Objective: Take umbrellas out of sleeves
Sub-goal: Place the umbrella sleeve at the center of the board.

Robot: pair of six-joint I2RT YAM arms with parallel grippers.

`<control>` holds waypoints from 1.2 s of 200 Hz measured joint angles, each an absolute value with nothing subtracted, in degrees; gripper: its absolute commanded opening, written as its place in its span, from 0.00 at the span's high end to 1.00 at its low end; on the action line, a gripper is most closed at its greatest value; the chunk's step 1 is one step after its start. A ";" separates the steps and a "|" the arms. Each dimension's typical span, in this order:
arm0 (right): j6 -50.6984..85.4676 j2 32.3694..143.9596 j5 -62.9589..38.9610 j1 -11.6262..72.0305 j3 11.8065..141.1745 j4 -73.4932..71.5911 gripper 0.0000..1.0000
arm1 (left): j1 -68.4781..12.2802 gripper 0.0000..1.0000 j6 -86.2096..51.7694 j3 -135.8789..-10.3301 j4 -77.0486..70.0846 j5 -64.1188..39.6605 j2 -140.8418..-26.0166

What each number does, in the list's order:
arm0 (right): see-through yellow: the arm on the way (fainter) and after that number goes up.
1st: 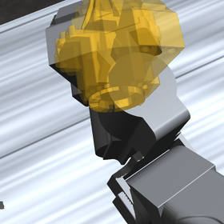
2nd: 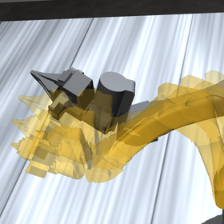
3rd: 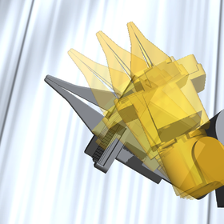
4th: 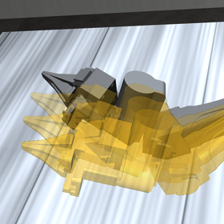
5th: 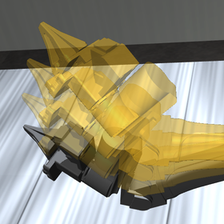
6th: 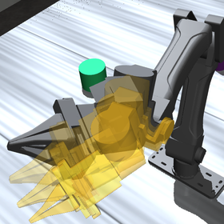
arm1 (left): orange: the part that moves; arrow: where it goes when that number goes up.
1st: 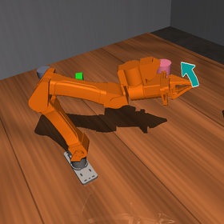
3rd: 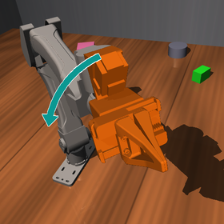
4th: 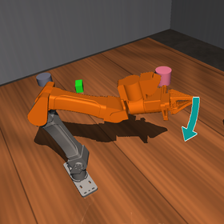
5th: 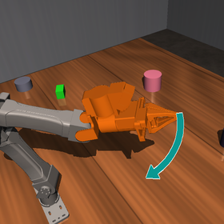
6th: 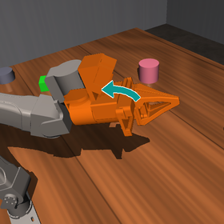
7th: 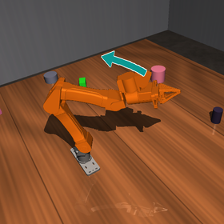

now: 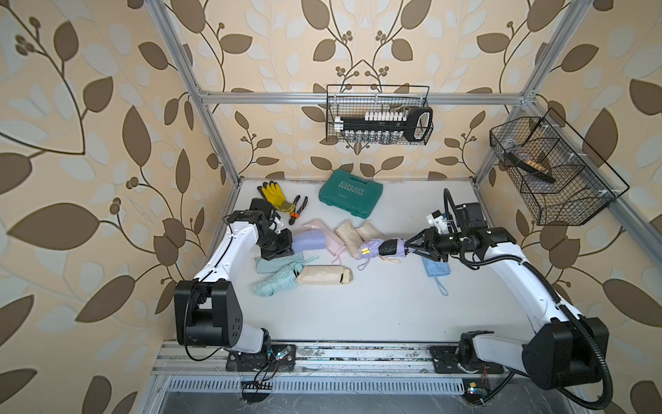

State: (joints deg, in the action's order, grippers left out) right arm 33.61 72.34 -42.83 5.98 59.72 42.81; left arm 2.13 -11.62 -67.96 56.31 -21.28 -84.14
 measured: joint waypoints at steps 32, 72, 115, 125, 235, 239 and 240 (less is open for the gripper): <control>33.65 74.19 -42.81 9.13 61.84 42.83 0.83 | 5.54 1.00 -10.07 -69.28 56.25 -16.62 -88.38; 34.17 77.14 -42.85 12.49 64.03 42.33 0.83 | 7.55 1.00 -8.49 -71.16 54.83 -11.92 -96.92; 34.76 80.97 -43.07 16.12 65.54 40.84 0.83 | 7.81 0.94 -7.57 -73.71 53.52 -8.19 -103.92; 34.92 81.91 -43.13 16.75 65.87 40.62 0.83 | 7.99 0.93 -7.46 -74.43 53.36 -7.44 -105.38; 36.10 89.36 -43.94 19.38 69.71 37.12 0.84 | 9.15 0.01 -7.42 -76.44 52.77 -8.60 -110.39; 36.40 89.76 -43.92 19.70 70.24 36.93 0.83 | 9.37 0.01 -7.66 -76.44 52.84 -8.82 -110.17; 36.42 89.84 -43.92 19.77 70.32 36.91 0.84 | 9.41 0.01 -7.62 -76.44 52.86 -8.84 -110.10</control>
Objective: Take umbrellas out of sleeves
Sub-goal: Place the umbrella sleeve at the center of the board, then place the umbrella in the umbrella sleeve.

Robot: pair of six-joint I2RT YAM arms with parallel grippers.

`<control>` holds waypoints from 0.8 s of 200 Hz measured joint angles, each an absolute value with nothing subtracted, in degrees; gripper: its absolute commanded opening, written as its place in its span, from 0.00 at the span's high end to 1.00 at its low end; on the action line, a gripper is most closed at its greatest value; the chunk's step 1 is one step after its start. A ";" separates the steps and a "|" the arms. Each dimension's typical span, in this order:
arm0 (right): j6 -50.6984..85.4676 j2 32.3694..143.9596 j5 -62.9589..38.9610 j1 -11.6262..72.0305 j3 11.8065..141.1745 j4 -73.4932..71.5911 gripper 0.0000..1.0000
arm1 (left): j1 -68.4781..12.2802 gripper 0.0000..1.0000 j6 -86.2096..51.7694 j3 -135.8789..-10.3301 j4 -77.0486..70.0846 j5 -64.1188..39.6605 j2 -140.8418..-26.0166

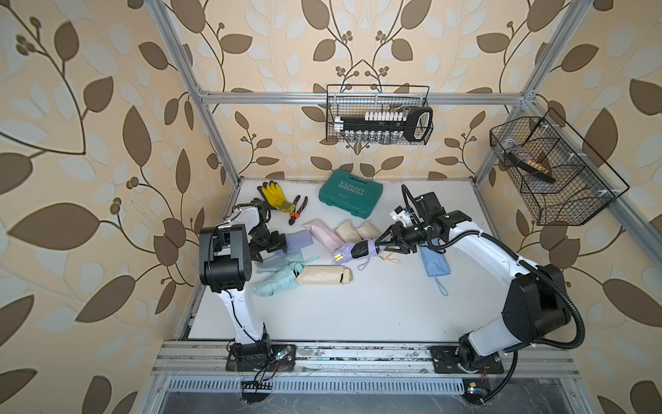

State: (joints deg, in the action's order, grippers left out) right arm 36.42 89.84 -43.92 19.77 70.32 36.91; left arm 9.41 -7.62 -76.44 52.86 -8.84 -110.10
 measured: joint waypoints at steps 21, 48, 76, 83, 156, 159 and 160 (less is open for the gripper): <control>37.78 91.92 -43.92 21.82 73.25 35.20 0.84 | 9.87 0.01 -7.94 -76.44 53.52 -9.28 -106.80; 39.68 96.05 -43.66 24.29 78.11 32.93 0.84 | 10.22 0.01 -9.10 -76.93 54.94 -8.93 -99.31; 41.63 102.94 -43.03 26.98 84.60 30.48 0.84 | 10.59 0.01 -12.23 -77.23 55.11 -10.61 -90.15; 42.09 104.92 -42.83 27.73 86.32 29.89 0.84 | 10.59 0.01 -13.61 -76.90 54.48 -11.88 -87.55; 49.78 125.49 -40.25 34.63 101.49 22.55 0.86 | 10.59 0.01 -29.28 -62.76 43.18 -33.17 -71.37; 50.04 126.23 -40.10 34.83 102.28 22.39 0.86 | 10.59 0.01 -29.54 -62.59 43.09 -33.67 -71.48; 50.11 126.45 -40.07 34.89 102.48 22.35 0.85 | 10.59 0.01 -29.61 -62.57 43.07 -33.85 -71.50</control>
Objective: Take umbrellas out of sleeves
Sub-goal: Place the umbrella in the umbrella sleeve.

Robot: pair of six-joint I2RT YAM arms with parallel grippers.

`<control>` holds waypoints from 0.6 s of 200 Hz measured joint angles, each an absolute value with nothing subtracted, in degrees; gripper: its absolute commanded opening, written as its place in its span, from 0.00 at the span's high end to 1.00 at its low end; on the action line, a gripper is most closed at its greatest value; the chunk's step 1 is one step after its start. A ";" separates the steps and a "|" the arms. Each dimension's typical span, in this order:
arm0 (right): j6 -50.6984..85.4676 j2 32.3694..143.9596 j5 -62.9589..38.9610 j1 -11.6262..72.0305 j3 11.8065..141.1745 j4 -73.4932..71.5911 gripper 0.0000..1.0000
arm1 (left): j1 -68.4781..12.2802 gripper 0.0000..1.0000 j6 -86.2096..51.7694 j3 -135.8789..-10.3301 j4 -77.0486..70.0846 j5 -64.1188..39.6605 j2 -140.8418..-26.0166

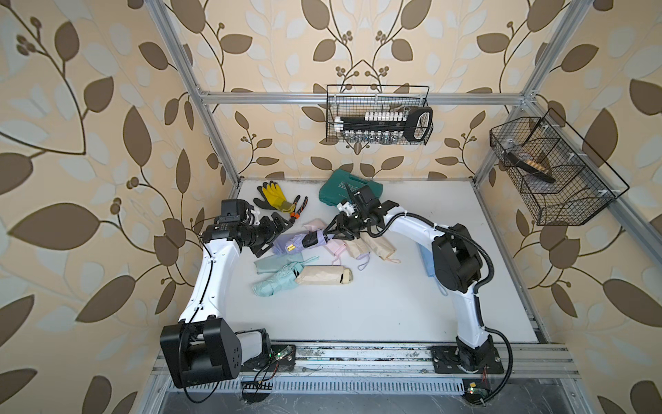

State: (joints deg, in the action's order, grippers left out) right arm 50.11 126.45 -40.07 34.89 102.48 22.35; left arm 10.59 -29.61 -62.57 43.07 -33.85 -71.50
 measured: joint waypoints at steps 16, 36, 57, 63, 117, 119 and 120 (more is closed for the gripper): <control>51.75 130.58 -39.59 35.90 106.63 21.39 0.85 | 10.55 0.01 -30.50 -62.50 42.41 -36.47 -71.77; 54.65 133.99 -38.52 36.82 109.45 19.42 0.86 | 10.26 0.01 -30.63 -62.94 41.71 -38.76 -71.75; 57.95 136.33 -36.64 37.60 110.78 17.06 0.86 | 10.04 0.01 -30.44 -62.94 41.85 -40.07 -71.72; 58.81 137.03 -36.07 37.82 111.24 16.58 0.86 | 10.04 0.01 -30.26 -62.94 41.93 -40.29 -71.75; 63.11 142.52 -32.99 39.88 115.77 14.90 0.84 | 9.67 0.01 -28.34 -63.40 42.92 -40.58 -72.36; 63.20 142.58 -32.99 39.92 115.79 14.79 0.84 | 9.67 0.01 -28.29 -63.42 42.92 -40.60 -72.44; 63.24 142.61 -32.99 39.94 115.79 14.74 0.84 | 9.65 0.01 -28.29 -63.44 42.92 -40.60 -72.47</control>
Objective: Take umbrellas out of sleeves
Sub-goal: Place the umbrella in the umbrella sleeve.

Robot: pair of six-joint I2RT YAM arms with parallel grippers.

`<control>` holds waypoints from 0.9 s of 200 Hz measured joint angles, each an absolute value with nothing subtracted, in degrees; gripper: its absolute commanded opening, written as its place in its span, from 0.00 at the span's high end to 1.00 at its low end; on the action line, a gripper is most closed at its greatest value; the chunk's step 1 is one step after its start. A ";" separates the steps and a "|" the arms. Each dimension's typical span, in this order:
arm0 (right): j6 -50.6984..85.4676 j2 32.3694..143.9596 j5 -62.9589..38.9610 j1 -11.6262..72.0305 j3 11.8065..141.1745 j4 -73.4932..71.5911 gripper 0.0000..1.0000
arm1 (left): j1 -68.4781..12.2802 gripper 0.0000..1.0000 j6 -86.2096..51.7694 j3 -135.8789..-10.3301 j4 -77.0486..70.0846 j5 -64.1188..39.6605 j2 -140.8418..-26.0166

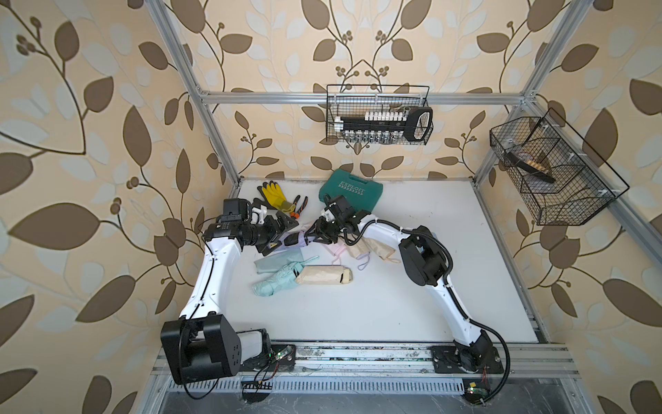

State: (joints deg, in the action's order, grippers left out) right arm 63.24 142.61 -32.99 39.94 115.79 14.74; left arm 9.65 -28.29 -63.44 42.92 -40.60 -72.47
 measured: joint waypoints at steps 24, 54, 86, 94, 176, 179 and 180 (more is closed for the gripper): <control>64.01 143.13 -32.97 40.18 116.14 14.15 0.70 | 9.39 0.01 -28.03 -63.44 42.89 -40.69 -73.32; 64.62 143.48 -33.04 40.18 116.53 13.89 0.46 | 9.34 0.01 -27.90 -63.44 42.89 -41.30 -74.24; 64.03 143.33 -33.28 40.25 116.92 13.69 0.31 | 9.34 0.01 -27.49 -63.46 42.89 -41.65 -74.61; 64.03 143.15 -33.23 40.29 117.01 13.91 0.31 | 9.34 0.01 -27.38 -63.48 42.89 -41.65 -74.61; 60.14 123.13 -32.77 38.09 104.86 18.74 0.30 | 9.34 0.01 -26.26 -64.93 43.55 -41.63 -74.61; 59.94 121.89 -32.86 37.87 104.03 18.83 0.30 | 9.34 0.01 -26.15 -64.93 43.55 -41.63 -74.61; 59.88 121.56 -32.84 37.78 103.83 18.92 0.30 | 9.34 0.01 -26.09 -64.93 43.55 -41.63 -74.61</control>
State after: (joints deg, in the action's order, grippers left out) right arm 59.88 121.56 -32.84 37.78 103.83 18.92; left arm 9.34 -26.09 -64.93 43.55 -41.63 -74.61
